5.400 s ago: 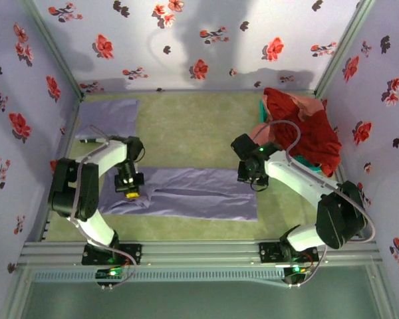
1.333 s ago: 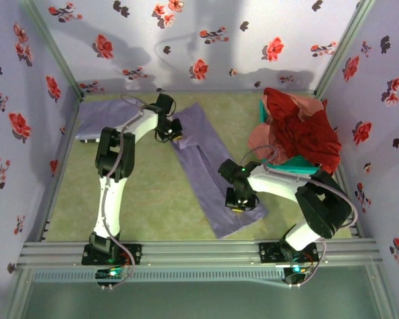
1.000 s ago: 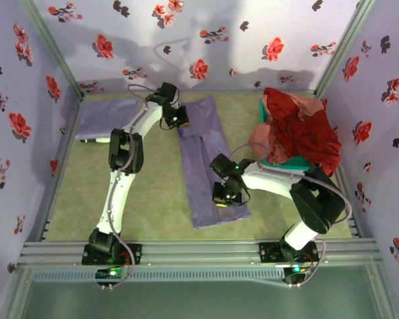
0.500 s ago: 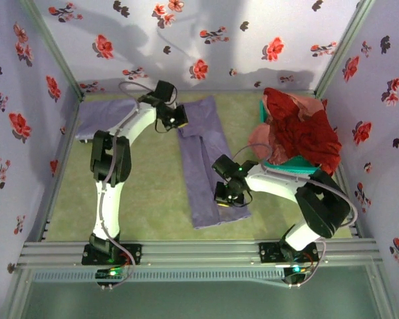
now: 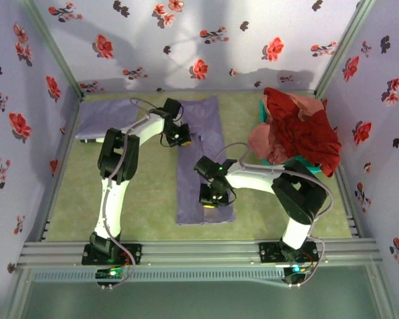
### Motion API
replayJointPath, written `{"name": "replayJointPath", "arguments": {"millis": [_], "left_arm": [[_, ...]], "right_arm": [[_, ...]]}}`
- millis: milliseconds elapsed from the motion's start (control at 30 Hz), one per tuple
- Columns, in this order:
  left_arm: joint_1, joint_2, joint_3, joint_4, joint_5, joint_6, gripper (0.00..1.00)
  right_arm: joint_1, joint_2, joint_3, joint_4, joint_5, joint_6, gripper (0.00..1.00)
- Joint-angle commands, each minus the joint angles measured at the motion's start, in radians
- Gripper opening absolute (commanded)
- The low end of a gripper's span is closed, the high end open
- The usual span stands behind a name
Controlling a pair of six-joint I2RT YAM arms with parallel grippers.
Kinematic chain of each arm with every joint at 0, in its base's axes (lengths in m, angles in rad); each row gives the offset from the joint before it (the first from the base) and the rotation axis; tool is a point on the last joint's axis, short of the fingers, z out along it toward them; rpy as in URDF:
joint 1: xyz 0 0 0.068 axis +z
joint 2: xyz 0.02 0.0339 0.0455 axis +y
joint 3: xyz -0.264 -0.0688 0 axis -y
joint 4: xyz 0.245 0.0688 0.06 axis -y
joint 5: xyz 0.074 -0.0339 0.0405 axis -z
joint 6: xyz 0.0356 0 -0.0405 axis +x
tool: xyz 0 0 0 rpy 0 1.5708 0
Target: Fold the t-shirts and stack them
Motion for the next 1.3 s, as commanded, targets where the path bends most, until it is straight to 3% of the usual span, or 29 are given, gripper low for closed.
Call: {"name": "replayJointPath", "arguments": {"millis": [0, 133, 300, 467, 667, 867, 1267], "left_arm": [[0.018, 0.019, 0.060, -0.059, -0.031, 0.073, 0.00], [0.019, -0.120, 0.035, -0.107, -0.027, 0.127, 0.00], [0.002, -0.394, -0.150, -0.211, -0.039, 0.161, 0.20], [-0.086, -0.680, -0.544, -0.267, -0.054, 0.105, 0.34], [-0.255, -0.947, -0.956, -0.120, -0.068, -0.112, 0.39], [-0.332, -0.968, -1.113, -0.036, -0.052, -0.190, 0.41], [-0.366, -0.906, -1.152, 0.066, 0.046, -0.213, 0.44]], "right_arm": [[0.027, 0.022, 0.027, -0.051, 0.019, 0.012, 0.07], [0.024, -0.132, 0.021, -0.158, 0.131, 0.007, 0.16], [0.024, -0.378, -0.079, -0.234, 0.170, 0.055, 0.31], [0.019, -0.535, -0.244, -0.241, 0.159, 0.091, 0.44], [-0.010, -0.597, -0.379, -0.108, 0.134, 0.075, 0.51], [-0.048, -0.599, -0.420, -0.033, 0.102, 0.038, 0.53], [-0.054, -0.550, -0.474, 0.101, 0.038, 0.051, 0.50]]}}
